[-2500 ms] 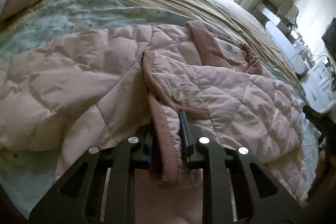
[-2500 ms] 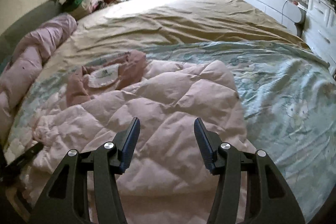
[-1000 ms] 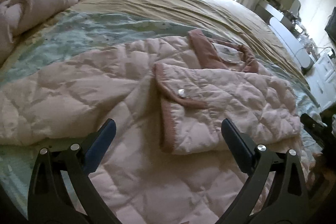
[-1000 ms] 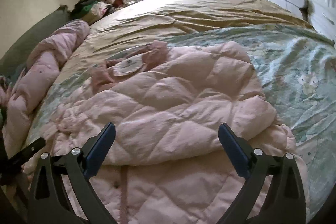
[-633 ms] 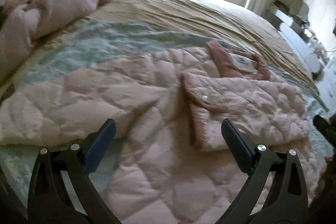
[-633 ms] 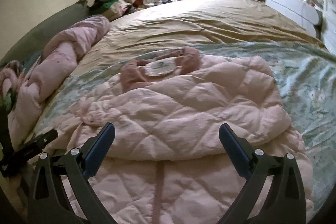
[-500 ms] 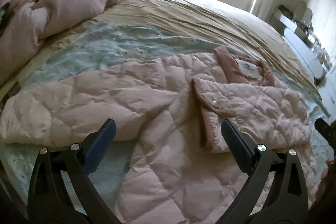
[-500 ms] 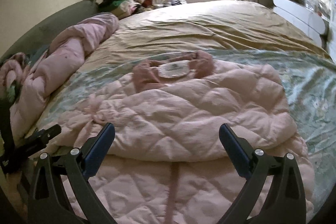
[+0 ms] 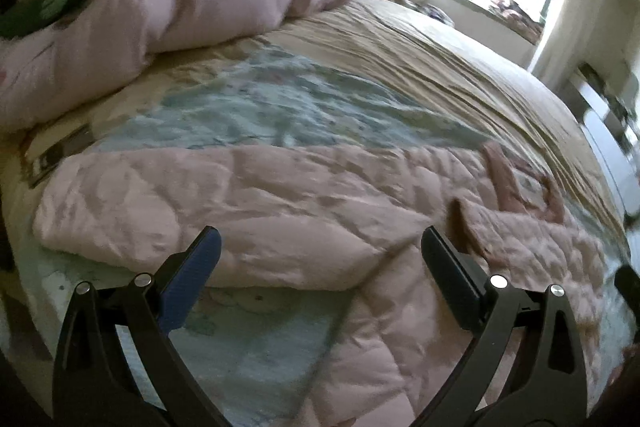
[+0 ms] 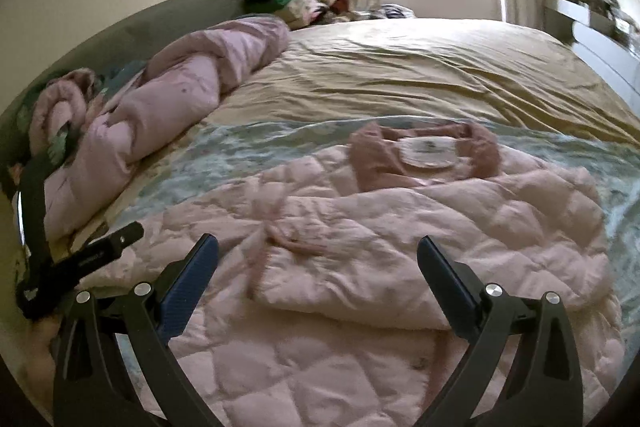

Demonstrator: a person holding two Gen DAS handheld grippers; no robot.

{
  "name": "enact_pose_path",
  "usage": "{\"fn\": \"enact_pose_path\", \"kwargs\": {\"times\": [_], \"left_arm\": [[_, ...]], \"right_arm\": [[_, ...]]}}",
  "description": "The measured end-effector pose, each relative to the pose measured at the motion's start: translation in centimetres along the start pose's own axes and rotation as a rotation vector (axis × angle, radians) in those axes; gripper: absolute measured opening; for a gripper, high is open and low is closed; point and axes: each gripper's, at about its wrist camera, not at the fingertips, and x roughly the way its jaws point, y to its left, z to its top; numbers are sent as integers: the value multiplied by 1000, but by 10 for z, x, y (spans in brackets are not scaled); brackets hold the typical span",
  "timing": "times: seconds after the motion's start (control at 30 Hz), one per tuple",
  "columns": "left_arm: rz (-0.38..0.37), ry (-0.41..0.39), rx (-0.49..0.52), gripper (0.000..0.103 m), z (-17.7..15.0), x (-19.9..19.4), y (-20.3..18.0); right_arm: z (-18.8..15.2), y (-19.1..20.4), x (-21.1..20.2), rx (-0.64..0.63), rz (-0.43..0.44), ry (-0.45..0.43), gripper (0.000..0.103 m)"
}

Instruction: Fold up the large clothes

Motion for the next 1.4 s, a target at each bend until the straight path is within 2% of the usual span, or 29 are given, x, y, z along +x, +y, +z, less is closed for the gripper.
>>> {"fn": "enact_pose_path", "kwargs": {"times": [0.5, 0.6, 0.73, 0.9, 1.07, 1.4], "left_arm": [[115, -22, -154, 94, 13, -3, 70], [132, -10, -189, 94, 14, 1, 85], [208, 7, -231, 94, 13, 7, 106], [225, 32, -321, 94, 9, 15, 134], [291, 61, -428, 94, 3, 19, 164], [270, 133, -566, 94, -14, 38, 203]], "right_arm": [[3, 93, 39, -130, 130, 59, 99], [3, 107, 47, -142, 153, 73, 99], [2, 123, 55, -143, 187, 95, 99], [0, 146, 66, -178, 212, 122, 99], [-3, 165, 70, -210, 241, 144, 99], [-16, 186, 79, -220, 290, 186, 99]]}}
